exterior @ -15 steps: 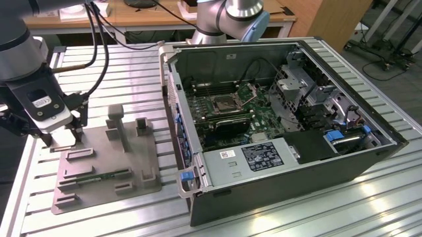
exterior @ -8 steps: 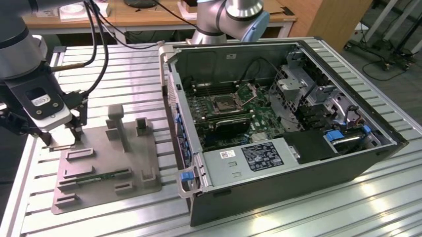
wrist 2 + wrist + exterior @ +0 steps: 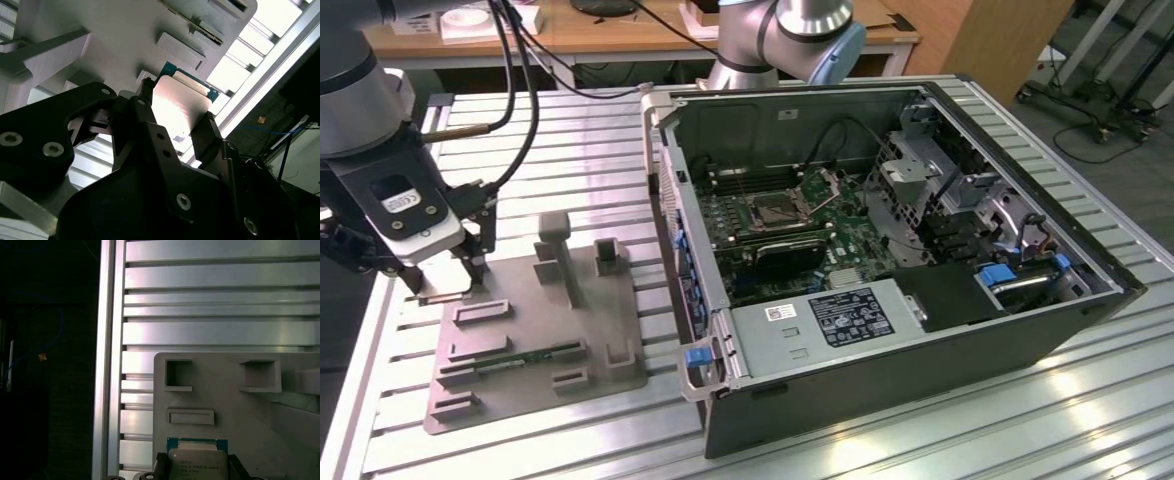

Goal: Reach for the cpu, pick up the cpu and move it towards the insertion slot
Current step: 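Pick up the cpu and move it towards the insertion slot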

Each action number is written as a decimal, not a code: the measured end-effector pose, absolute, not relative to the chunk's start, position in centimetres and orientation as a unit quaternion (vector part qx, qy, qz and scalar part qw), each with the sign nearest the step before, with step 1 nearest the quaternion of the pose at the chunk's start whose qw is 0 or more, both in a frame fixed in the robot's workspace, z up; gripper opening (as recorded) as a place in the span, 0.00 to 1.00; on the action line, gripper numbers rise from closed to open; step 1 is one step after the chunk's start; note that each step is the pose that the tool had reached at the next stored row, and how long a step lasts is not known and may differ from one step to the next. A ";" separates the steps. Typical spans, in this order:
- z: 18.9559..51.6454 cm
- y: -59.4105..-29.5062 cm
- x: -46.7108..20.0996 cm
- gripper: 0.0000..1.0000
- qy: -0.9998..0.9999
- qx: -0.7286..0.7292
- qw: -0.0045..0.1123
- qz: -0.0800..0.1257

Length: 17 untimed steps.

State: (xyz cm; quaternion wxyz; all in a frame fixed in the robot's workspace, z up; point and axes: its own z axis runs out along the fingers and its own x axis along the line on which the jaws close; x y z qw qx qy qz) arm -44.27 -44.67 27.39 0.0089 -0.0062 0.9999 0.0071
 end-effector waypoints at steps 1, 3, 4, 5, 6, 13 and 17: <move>27.4 -44.7 -44.3 0.55 1.000 -0.006 0.009 0.007; 27.5 -44.7 -44.3 0.55 1.000 -0.006 0.009 0.007; 27.5 -44.7 -44.3 0.55 1.000 -0.006 0.009 0.007; 27.6 -44.7 -44.3 0.55 1.000 -0.006 0.009 0.007; 27.7 -44.7 -44.3 0.55 1.000 -0.006 0.009 0.007; 28.4 -44.7 -44.3 0.55 1.000 -0.006 0.009 0.007; 28.8 -44.7 -44.3 0.55 1.000 -0.006 0.009 0.007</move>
